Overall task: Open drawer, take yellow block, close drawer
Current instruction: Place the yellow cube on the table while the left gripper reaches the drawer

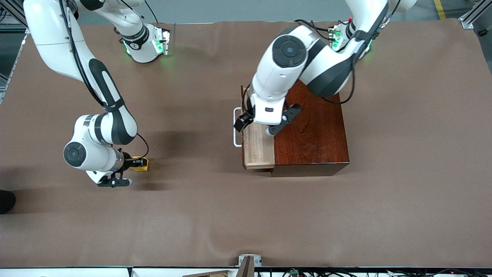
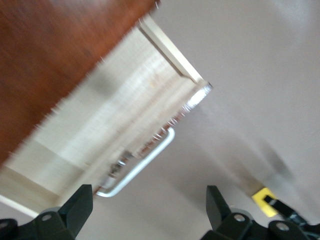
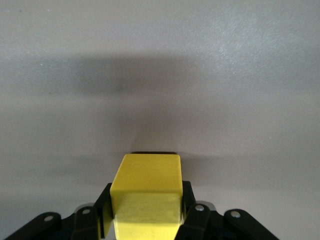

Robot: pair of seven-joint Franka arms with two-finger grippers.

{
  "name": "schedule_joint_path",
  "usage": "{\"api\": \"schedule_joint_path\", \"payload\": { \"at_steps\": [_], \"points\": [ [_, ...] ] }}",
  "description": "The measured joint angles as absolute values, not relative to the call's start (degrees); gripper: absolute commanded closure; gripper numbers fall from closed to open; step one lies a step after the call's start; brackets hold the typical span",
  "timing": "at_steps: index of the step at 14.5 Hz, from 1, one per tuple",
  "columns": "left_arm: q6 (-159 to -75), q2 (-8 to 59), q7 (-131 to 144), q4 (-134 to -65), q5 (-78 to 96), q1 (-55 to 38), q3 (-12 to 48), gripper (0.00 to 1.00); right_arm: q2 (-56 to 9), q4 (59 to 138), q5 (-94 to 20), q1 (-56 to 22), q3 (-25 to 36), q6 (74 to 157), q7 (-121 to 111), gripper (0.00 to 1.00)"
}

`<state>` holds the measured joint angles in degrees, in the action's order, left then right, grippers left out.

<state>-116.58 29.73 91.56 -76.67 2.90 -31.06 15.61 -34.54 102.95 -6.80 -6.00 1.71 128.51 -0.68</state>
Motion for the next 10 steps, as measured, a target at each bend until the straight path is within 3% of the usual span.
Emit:
{"api": "schedule_joint_path", "payload": {
  "at_steps": [5,7,10],
  "points": [
    [-120.9,33.9,111.5,-75.7,2.9,-44.0,4.8,0.0,-34.1,101.5,-6.8,-6.0,1.7,127.0,-0.7,0.0],
    [-121.1,35.4,120.6,-75.2,2.9,-49.1,0.1,0.0,-31.7,99.2,-6.8,-5.5,2.0,121.1,-0.7,0.0],
    [-121.1,37.5,133.3,-75.0,2.9,-51.4,-1.4,0.0,-25.2,96.3,-6.7,-3.2,2.5,111.8,-0.9,0.0]
  ]
}}
